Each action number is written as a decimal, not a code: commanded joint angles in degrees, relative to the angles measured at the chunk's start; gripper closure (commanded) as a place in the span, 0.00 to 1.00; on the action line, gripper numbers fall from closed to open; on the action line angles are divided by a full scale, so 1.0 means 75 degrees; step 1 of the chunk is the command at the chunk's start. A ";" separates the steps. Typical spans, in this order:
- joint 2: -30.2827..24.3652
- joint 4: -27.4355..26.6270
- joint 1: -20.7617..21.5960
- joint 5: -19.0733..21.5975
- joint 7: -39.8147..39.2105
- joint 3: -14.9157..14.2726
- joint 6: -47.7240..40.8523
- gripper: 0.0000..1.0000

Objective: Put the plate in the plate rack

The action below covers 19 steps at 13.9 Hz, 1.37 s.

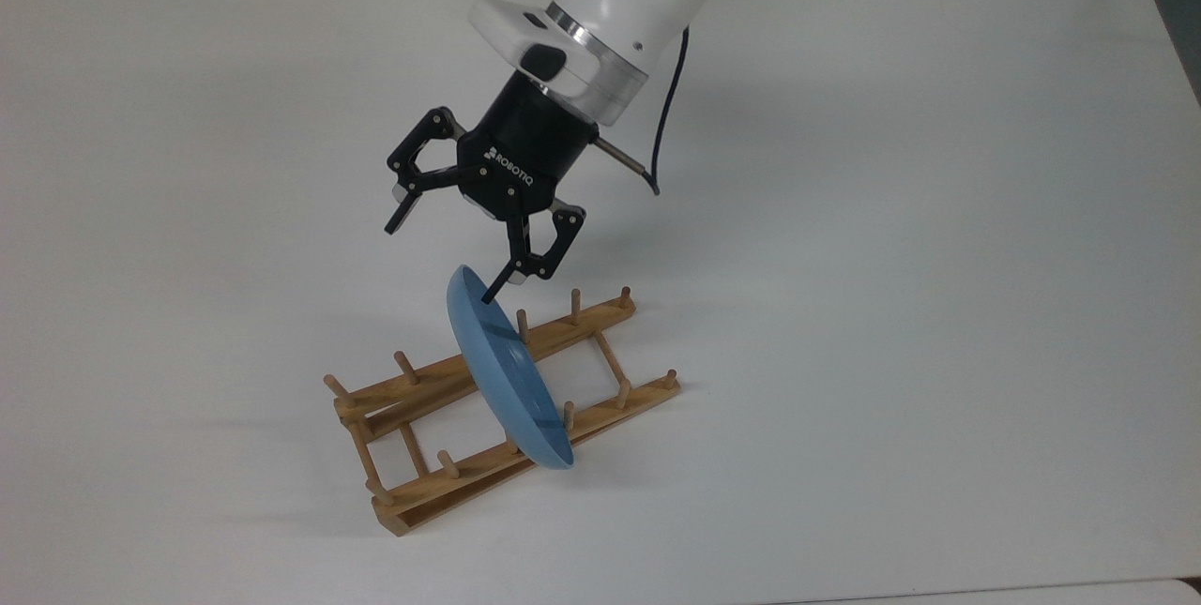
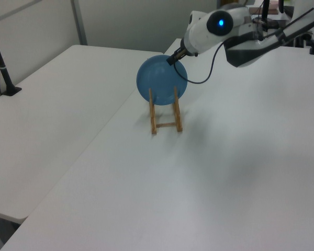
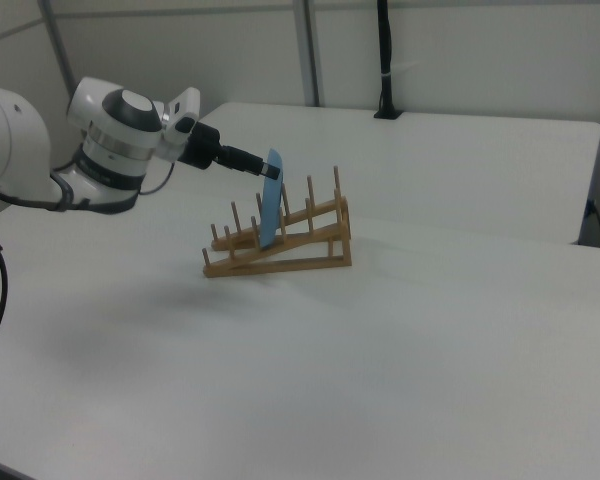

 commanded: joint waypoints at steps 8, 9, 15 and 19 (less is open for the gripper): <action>-0.1887 -0.0130 -0.0366 0.7325 -0.1309 0.0277 -0.2896 0.00; -0.2027 -0.0130 -0.0354 0.7737 -0.1357 0.0207 -0.3318 0.00; -0.2836 -0.0306 -0.0342 0.8875 -0.4145 -0.0189 -0.4482 0.00; -0.2943 -0.0212 -0.0761 0.9205 -0.7514 -0.0415 -0.4798 0.00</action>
